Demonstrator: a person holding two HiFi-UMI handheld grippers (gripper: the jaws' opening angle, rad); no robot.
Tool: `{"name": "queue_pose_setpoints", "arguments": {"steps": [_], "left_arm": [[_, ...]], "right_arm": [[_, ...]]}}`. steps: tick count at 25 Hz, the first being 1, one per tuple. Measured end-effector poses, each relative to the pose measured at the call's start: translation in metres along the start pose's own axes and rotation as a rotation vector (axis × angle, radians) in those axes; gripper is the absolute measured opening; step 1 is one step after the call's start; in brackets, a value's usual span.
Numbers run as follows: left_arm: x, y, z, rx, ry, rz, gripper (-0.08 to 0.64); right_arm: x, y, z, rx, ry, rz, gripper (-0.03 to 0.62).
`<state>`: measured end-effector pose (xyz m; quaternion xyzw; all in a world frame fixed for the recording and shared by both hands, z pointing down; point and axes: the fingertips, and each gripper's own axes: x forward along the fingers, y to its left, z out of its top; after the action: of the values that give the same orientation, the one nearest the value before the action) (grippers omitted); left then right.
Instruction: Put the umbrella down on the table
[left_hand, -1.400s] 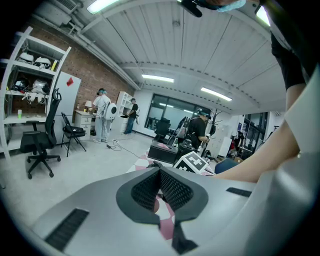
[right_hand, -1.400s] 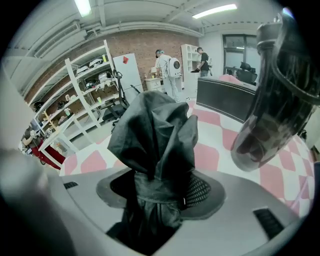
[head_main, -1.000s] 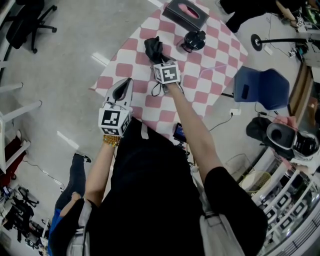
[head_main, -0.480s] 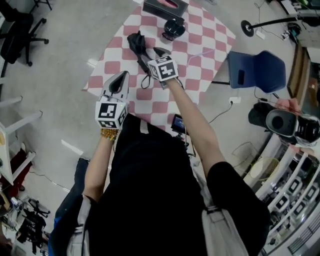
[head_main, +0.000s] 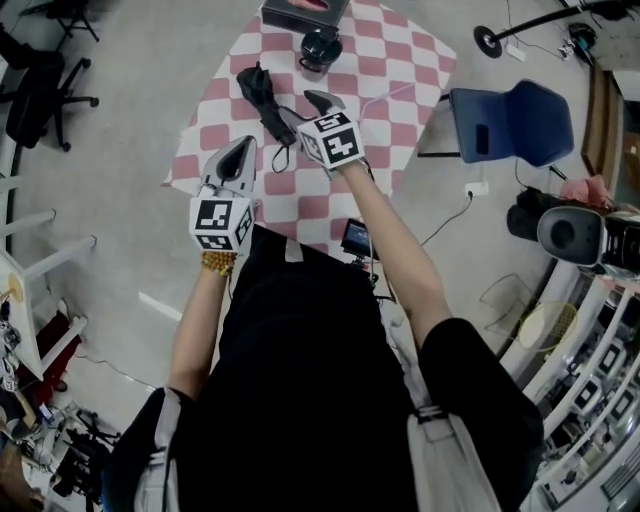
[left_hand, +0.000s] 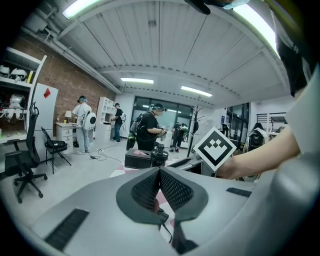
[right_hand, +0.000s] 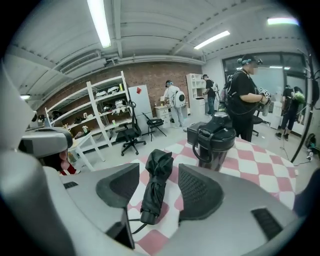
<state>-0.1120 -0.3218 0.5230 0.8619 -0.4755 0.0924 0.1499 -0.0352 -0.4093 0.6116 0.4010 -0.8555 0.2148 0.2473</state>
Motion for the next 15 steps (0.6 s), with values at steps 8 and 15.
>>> {"name": "queue_pose_setpoints", "arguments": {"steps": [8,15], "left_arm": [[0.013,-0.030,0.015,0.047,-0.013,-0.022,0.014],[0.020,-0.060,0.036,0.081,-0.041,-0.039,0.014]], "right_arm": [[-0.044,-0.005,0.021,-0.006,-0.107,-0.017,0.245],[-0.093,-0.008,0.048,-0.031,-0.213,-0.042,0.245]]}}
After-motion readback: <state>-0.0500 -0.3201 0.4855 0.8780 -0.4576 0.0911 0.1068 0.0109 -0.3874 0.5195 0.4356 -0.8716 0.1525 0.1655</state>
